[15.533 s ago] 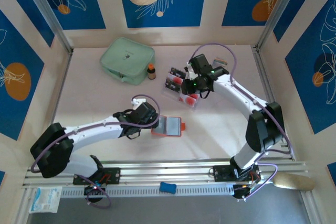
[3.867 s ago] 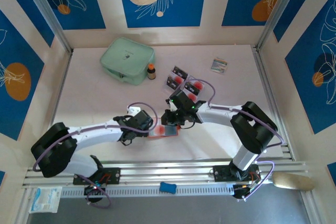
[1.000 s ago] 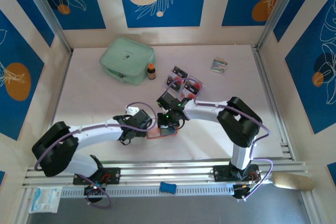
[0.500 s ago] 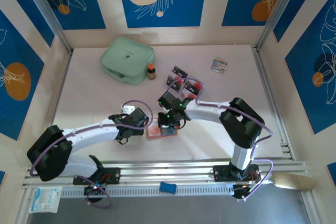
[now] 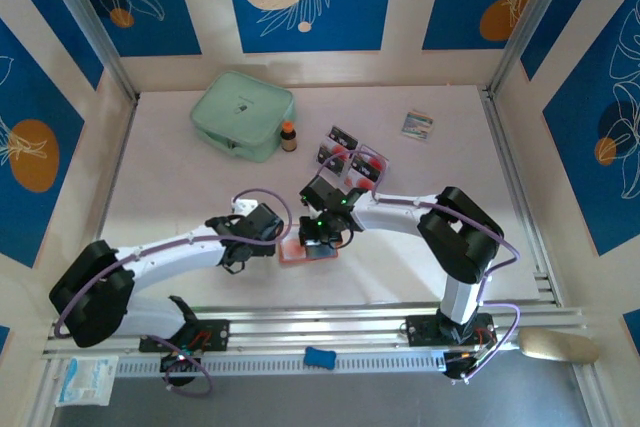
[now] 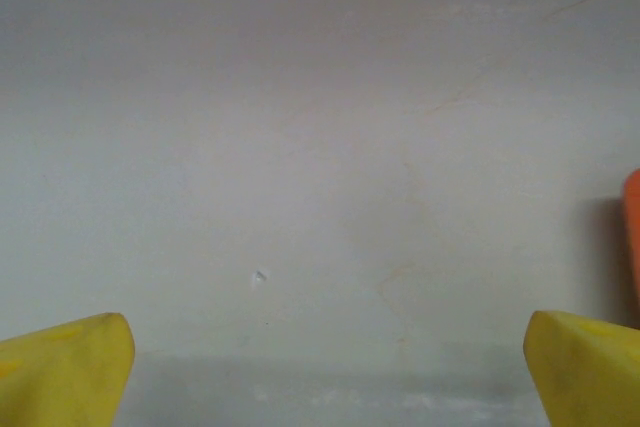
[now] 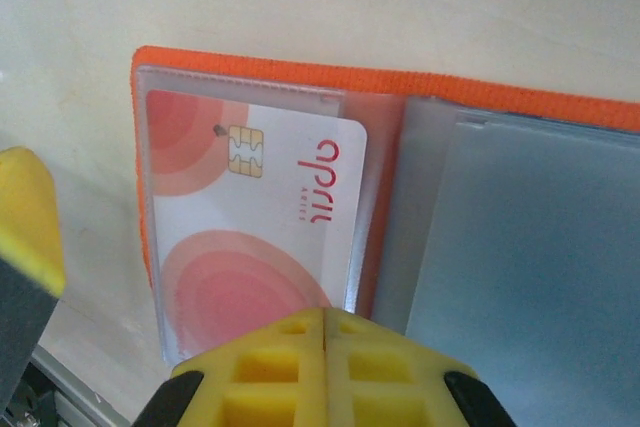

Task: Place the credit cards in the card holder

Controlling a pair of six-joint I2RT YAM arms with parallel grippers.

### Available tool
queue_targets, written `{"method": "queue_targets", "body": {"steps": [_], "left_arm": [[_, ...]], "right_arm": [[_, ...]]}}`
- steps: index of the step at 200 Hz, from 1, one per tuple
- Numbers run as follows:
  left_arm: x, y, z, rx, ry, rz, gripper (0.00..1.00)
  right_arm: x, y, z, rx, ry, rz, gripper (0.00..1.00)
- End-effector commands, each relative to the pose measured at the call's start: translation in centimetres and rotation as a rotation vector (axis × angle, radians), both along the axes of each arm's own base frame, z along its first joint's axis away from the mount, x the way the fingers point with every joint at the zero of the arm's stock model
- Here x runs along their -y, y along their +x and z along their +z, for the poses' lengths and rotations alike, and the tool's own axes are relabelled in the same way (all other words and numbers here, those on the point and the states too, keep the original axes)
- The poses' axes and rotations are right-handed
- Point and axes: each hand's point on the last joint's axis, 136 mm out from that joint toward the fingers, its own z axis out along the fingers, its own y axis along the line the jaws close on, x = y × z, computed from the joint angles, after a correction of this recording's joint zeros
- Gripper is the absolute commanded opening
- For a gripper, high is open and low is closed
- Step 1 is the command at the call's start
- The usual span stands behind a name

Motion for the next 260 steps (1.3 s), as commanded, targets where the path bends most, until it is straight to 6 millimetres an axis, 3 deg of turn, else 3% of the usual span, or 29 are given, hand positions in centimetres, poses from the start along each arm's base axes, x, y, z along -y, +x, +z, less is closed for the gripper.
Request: {"method": "queue_targets", "body": {"steps": [1,52,115,145,204,260], "left_arm": [[1.5,0.7,2.0,0.019,-0.08,-0.033,1.0],[5.8,1.8,3.7,0.017,-0.24,-0.084,1.0],[10.4,1.7,3.7,-0.002,-0.278,-0.13,1.0],[11.2,1.1,2.9,-0.012,-0.26,-0.141,1.0],[11.1,0.9,1.4,-0.023,-0.212,-0.147,1.0],[10.7,0.9,0.4,-0.036,-0.164,-0.158,1.0]], "right_arm": [[0.6,1.2,2.6,0.048,0.037,-0.005,0.0],[4.3,4.0,1.8,0.068,-0.009,-0.052,0.0],[5.6,4.6,1.0,0.052,-0.006,-0.066,0.0],[5.6,4.5,0.3,0.035,-0.011,-0.063,0.0],[5.9,3.8,-2.0,-0.01,-0.039,-0.068,0.0],[4.6,2.7,-2.6,-0.043,-0.009,-0.054,0.0]]}}
